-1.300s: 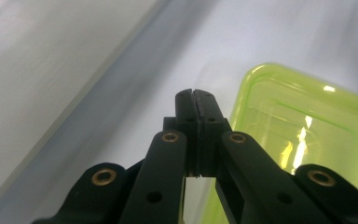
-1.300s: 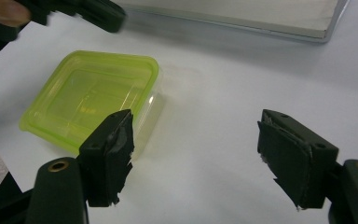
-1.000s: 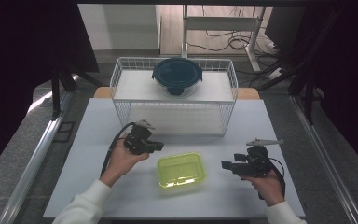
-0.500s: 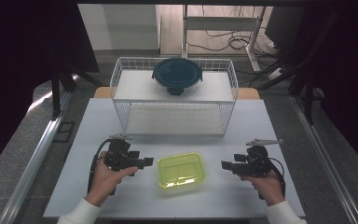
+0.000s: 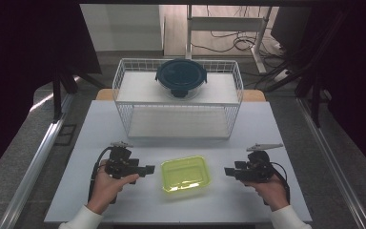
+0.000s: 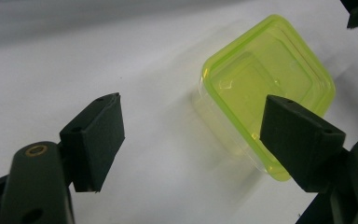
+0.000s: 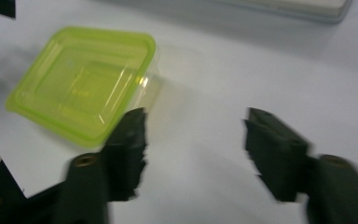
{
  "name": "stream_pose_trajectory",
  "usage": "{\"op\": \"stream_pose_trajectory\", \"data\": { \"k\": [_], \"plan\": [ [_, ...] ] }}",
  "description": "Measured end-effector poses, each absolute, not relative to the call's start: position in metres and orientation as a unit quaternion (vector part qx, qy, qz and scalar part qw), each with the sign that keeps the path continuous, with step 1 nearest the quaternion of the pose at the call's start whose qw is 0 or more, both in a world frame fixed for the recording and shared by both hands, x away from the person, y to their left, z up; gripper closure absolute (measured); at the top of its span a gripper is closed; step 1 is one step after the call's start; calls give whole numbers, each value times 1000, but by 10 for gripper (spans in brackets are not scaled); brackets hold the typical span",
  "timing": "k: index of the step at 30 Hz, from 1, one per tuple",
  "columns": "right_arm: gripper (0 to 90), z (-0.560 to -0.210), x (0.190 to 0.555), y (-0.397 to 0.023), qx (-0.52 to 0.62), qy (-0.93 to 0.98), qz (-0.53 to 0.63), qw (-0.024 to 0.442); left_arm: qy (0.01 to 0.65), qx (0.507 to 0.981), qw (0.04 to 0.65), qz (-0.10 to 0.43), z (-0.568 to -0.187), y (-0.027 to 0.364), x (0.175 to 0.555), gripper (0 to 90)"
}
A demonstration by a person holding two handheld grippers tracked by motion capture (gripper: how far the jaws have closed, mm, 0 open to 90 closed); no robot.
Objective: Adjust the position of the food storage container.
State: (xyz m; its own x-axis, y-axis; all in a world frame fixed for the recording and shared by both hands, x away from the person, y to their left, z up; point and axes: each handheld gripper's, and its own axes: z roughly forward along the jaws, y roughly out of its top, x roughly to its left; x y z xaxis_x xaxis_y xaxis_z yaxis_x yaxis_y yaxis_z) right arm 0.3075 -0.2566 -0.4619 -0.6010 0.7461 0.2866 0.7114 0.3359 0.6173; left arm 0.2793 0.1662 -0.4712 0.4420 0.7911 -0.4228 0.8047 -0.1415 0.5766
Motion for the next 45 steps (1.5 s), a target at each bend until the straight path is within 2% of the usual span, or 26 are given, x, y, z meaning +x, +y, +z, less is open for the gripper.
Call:
{"op": "stream_pose_trajectory", "data": {
  "k": [5, 8, 22, 32, 45],
  "plan": [
    [815, -467, 305, -247, 427, 841, 332, 22, 527, 754, 392, -8, -470, 169, 279, 217],
    [885, -473, 302, -233, 399, 865, 304, 20, 527, 753, 394, -7, -469, 169, 278, 216],
    [886, -488, 297, -188, 360, 894, 264, 46, 533, 749, 395, -4, -469, 173, 279, 211],
    [886, -489, 290, -170, 347, 899, 263, 42, 541, 742, 396, -4, -468, 181, 277, 209],
    [885, -492, 292, -169, 354, 894, 272, 48, 541, 743, 394, -5, -469, 182, 277, 209]
  ]
}}
